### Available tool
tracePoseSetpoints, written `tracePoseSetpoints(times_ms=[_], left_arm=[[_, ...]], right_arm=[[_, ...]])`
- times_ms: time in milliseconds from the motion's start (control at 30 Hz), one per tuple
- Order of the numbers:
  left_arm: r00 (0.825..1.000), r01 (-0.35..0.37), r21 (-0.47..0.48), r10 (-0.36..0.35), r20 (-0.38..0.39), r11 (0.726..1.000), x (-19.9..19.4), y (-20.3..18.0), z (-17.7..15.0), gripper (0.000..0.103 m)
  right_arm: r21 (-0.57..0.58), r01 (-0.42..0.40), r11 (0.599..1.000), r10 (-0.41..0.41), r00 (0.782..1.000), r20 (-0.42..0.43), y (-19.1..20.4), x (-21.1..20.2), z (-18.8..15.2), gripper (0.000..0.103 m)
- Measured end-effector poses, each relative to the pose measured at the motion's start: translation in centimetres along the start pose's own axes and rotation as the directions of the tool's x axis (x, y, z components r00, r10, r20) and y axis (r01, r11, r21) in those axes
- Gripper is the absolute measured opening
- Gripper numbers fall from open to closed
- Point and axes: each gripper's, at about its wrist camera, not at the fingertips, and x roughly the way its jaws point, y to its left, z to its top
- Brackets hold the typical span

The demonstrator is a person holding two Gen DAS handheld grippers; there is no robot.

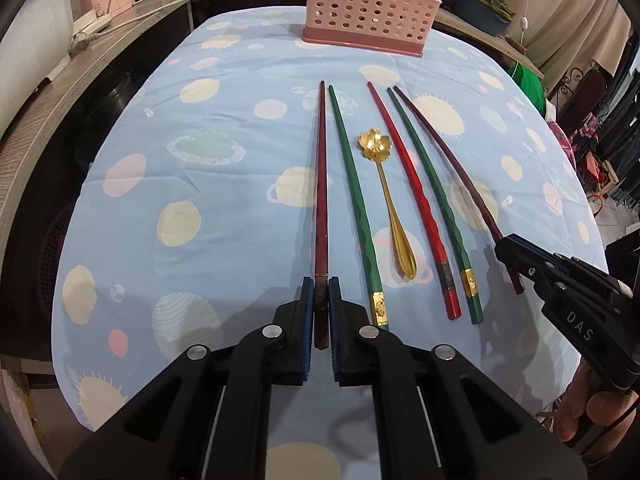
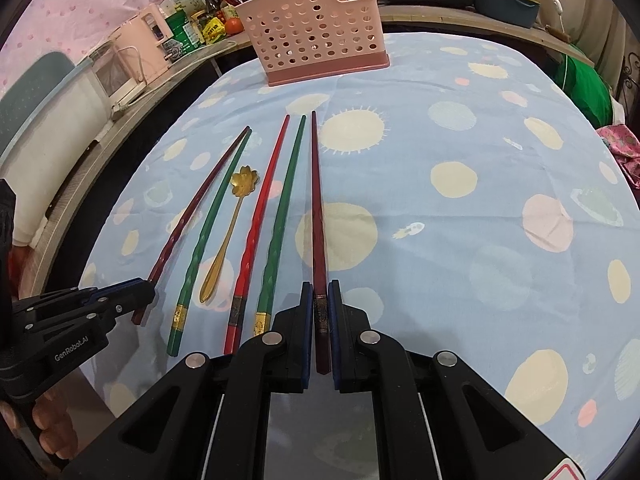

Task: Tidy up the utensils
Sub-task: 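Grasp a dark red chopstick with the right tool while the left tool grasps another, then lift both dark red chopsticks and carry them above the pink holder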

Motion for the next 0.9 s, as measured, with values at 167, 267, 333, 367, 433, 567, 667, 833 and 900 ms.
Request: tracePoseSetpoints(times_ms=[167, 267, 333, 367, 433, 567, 667, 833, 900], left_arm=[[0.999, 0.007, -0.032, -0.006, 0.032, 0.999, -1.2, 0.7, 1.1, 0.007], [0.998, 0.015, -0.048, -0.012, 0.060, 0.999, -2.1, 0.9, 2.0, 0.007], [0.996, 0.020, -0.054, -0.016, 0.082, 0.998, -2.8, 1.0, 2.7, 0.007], [0.996, 0.021, -0.055, -0.016, 0.091, 0.998, -3.1, 1.0, 2.9, 0.007], [0.994, 0.028, -0.063, -0.021, 0.112, 0.998, -3.8, 1.2, 3.5, 0.007], [0.988, 0.036, -0.074, -0.025, 0.153, 0.997, -5.1, 1.5, 4.9, 0.007], [0.983, 0.038, -0.081, -0.023, 0.181, 0.996, -5.9, 1.6, 5.9, 0.007], [0.974, 0.036, -0.087, -0.015, 0.227, 0.996, -7.3, 1.9, 7.8, 0.007], [0.968, 0.035, -0.088, -0.012, 0.249, 0.996, -7.9, 1.9, 8.6, 0.007]], right_arm=[[0.004, -0.003, 1.000, 0.003, 0.999, 0.035, 0.0, -1.2, 1.0, 0.007], [0.007, -0.008, 1.000, 0.008, 0.998, 0.064, 0.0, -2.1, 1.9, 0.007], [0.007, -0.010, 1.000, 0.010, 0.996, 0.089, 0.0, -2.8, 2.7, 0.007], [0.006, -0.011, 1.000, 0.010, 0.995, 0.102, 0.0, -3.2, 3.0, 0.007], [0.003, -0.012, 1.000, 0.012, 0.992, 0.127, 0.0, -3.9, 3.7, 0.007], [-0.001, -0.015, 1.000, 0.015, 0.985, 0.173, -0.1, -5.3, 5.3, 0.007], [-0.002, -0.016, 1.000, 0.016, 0.978, 0.206, -0.2, -6.2, 6.3, 0.007], [0.004, -0.022, 1.000, 0.020, 0.964, 0.264, -0.5, -7.5, 8.6, 0.007], [0.009, -0.027, 1.000, 0.024, 0.959, 0.283, -0.7, -8.0, 9.4, 0.007]])
